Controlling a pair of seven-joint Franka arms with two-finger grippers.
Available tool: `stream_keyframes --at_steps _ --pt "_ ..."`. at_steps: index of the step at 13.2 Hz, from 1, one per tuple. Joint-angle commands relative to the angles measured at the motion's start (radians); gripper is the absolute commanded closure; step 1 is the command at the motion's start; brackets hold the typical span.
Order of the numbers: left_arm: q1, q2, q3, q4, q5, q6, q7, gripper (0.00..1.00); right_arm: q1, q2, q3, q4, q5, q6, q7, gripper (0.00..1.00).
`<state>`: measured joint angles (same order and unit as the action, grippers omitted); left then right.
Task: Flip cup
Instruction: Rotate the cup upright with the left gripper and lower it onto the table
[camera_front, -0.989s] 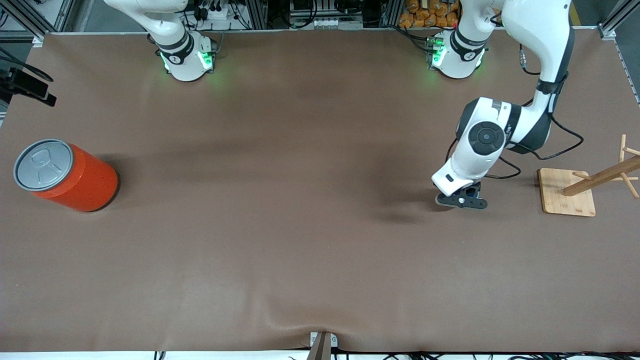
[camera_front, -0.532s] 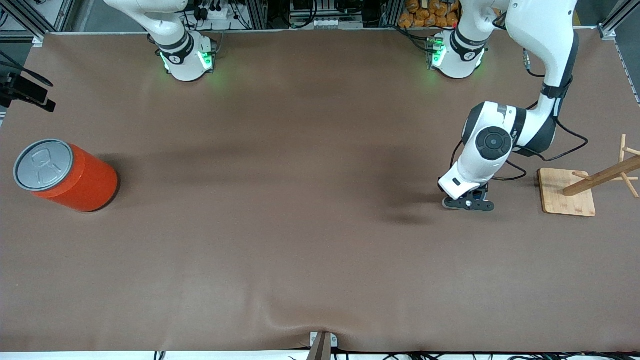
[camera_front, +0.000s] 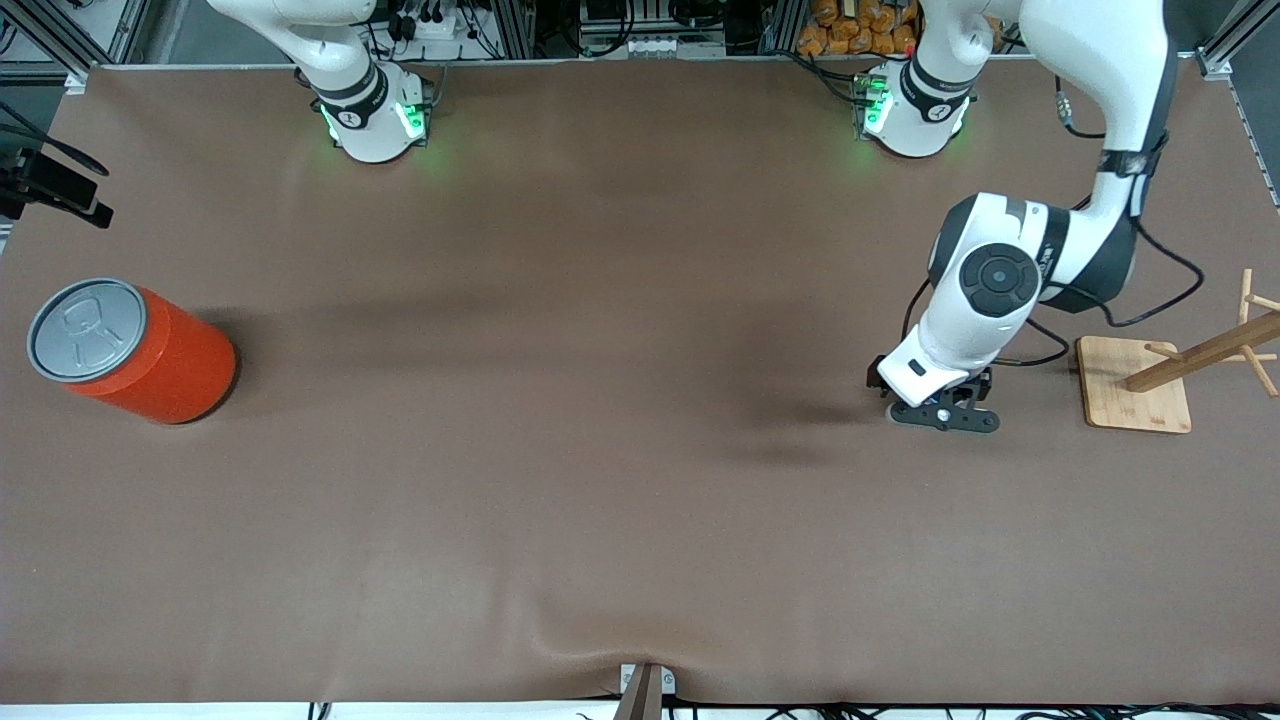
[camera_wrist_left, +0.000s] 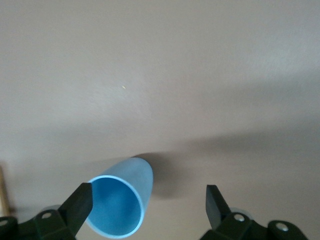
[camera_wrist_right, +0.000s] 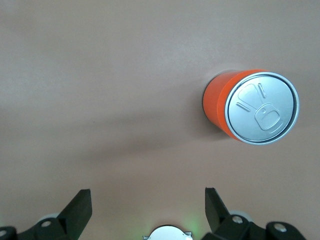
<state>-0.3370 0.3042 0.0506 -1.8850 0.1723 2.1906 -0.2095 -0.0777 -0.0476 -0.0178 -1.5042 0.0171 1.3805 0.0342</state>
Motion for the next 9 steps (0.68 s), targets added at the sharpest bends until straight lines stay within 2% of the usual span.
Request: stream_keyframes --at_steps 1,3,7,9 --pt "0.012 0.000 -0.006 0.133 -0.010 -0.095 -0.010 0.00 -0.004 -0.008 0.002 0.001 0.001 0.002 0.004 0.00" --pt "0.016 -0.003 -0.003 0.191 -0.030 -0.114 -0.011 0.00 -0.010 -0.011 -0.002 0.002 0.001 0.002 0.004 0.00" --pt "0.039 -0.005 0.000 0.343 -0.091 -0.262 -0.007 0.00 -0.005 -0.012 0.001 -0.001 0.001 0.028 0.004 0.00" --pt "0.041 -0.005 0.003 0.360 -0.091 -0.270 0.010 0.00 -0.010 -0.011 -0.001 0.001 0.001 0.025 0.004 0.00"
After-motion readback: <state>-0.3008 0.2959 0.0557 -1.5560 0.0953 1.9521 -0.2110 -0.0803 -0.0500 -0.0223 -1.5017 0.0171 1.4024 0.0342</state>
